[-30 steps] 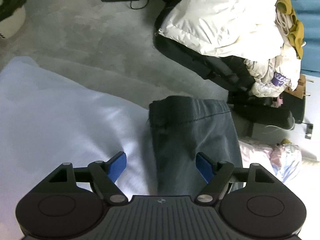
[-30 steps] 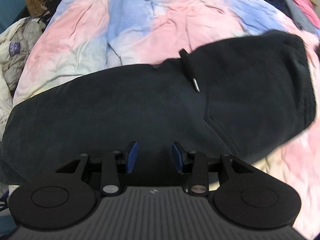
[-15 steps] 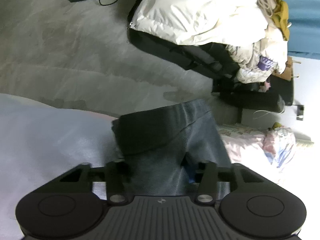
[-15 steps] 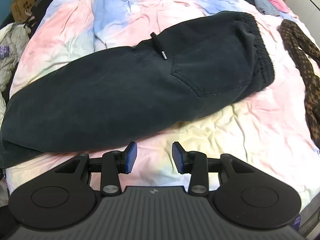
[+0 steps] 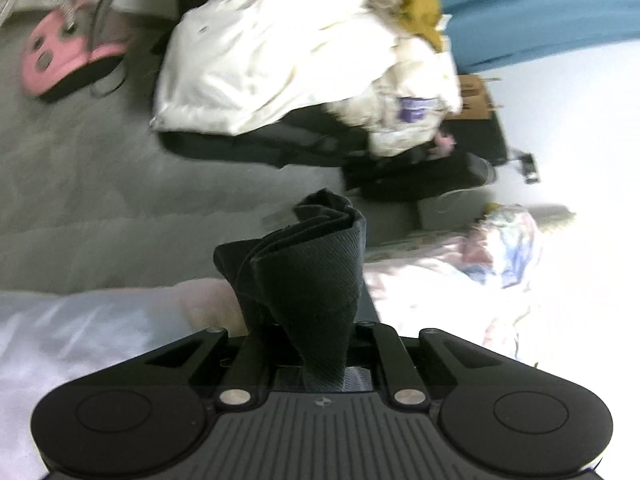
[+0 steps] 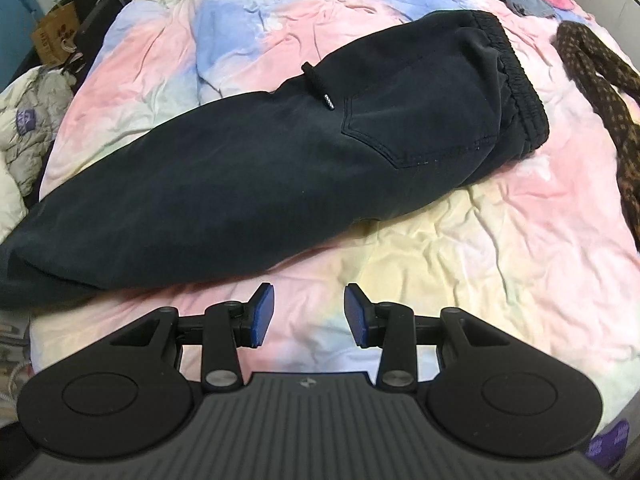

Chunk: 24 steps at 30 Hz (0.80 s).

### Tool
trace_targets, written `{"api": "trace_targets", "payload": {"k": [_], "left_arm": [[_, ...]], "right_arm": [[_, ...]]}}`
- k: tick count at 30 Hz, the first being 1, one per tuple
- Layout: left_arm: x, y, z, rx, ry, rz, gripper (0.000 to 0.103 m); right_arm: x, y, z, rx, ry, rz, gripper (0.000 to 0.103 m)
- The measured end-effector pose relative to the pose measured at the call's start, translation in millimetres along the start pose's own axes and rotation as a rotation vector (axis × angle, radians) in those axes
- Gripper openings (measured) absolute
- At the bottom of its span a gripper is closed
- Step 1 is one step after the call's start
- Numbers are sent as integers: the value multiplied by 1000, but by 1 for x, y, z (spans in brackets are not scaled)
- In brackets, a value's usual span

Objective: Fold clothes
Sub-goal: 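Lift the leg end with the left gripper and fold it toward the waistband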

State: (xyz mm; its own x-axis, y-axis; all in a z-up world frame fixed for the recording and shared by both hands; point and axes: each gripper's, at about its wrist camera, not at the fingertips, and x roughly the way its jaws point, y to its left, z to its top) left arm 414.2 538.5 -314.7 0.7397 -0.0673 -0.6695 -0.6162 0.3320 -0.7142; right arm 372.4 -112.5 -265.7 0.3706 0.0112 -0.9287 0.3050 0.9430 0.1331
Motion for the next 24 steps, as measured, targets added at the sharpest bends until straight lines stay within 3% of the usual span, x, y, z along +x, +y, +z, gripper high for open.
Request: {"api": "trace_targets", "payload": {"k": [10, 17, 24], "left_arm": [[-56, -133, -51, 301, -95, -73, 10], [-68, -231, -128, 519, -114, -76, 10], [-56, -305, -209, 688, -94, -73, 10]], "right_arm": [[21, -62, 5, 5, -12, 73, 41], [42, -101, 19, -28, -8, 117, 41], [57, -136, 29, -9, -5, 150, 42]]}}
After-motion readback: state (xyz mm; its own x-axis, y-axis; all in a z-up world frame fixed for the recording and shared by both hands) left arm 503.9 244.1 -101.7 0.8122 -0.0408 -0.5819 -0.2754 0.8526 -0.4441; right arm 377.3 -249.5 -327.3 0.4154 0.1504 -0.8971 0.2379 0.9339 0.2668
